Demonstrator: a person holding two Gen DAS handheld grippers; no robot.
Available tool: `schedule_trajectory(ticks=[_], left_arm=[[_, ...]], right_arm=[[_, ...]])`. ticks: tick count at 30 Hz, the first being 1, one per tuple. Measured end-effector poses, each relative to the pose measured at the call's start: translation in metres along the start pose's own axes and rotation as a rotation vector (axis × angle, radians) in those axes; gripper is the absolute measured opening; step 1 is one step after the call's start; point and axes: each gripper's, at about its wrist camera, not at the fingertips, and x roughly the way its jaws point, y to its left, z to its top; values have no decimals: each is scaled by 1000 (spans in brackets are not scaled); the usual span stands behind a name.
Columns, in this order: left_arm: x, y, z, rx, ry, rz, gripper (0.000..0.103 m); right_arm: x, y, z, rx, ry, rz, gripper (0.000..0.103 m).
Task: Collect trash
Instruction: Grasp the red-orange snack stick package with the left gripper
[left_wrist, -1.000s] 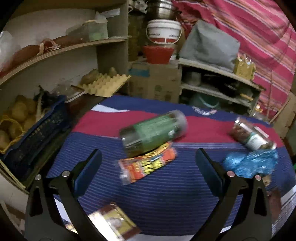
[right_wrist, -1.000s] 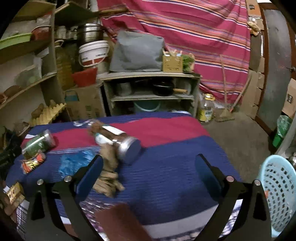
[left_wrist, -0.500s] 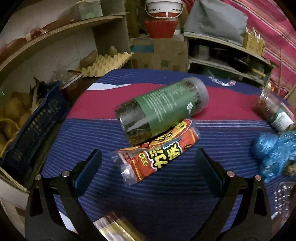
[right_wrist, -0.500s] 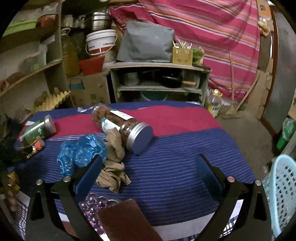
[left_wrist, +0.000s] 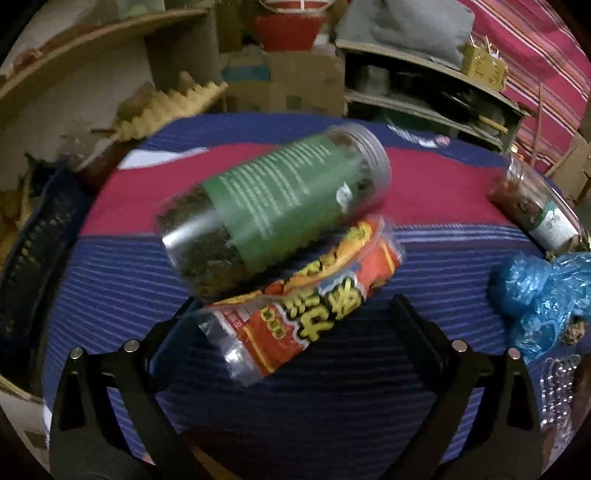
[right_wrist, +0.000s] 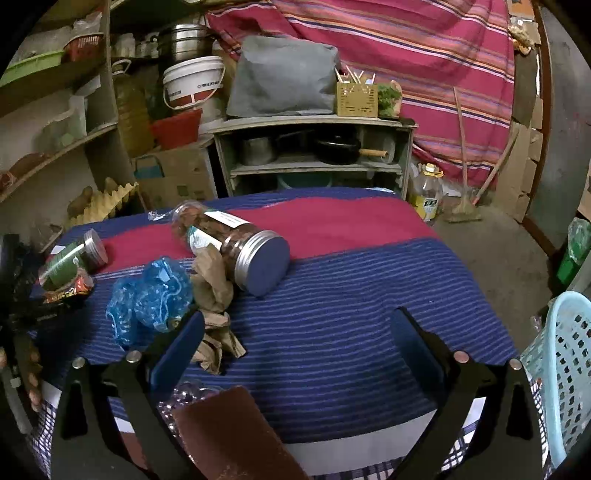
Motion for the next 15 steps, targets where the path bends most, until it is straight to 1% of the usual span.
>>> schedule_trajectory(ticks=[1,2,4,5,8,9,11,12,14,15], left_arm=[[1,-3,-2,7,9,-18,96],[1,-10,-5,43,23,-32,96],[-3,-21,-12,93,22,-36,96],[-7,-27,-15,115,21,-53,96],[-17,-40,-21,157,13,-144,96],[-19,-44,-23,169,12,-164,96],[-25,-49,-25,190,-6,-179,96],[-26,-49,-25,194,-18,-169,96],[-24,-47,-24,187,-34,-100,97],[-20,-45,-22,177,-31,-79,96]], right_arm=[[1,0,0,-7,0,-13,98],[2,0,0,-9,2,-23,98],[2,-3,-1,-2,4,-19,98],[2,-3,-1,2,3,-15,98],[2,-4,-1,3,5,-16,98],[1,-5,-1,6,6,-14,98],[0,-7,-1,10,6,-10,98],[-1,-7,-1,11,4,-7,98],[-2,-8,0,9,1,-6,98],[-2,-9,0,10,0,-6,98]])
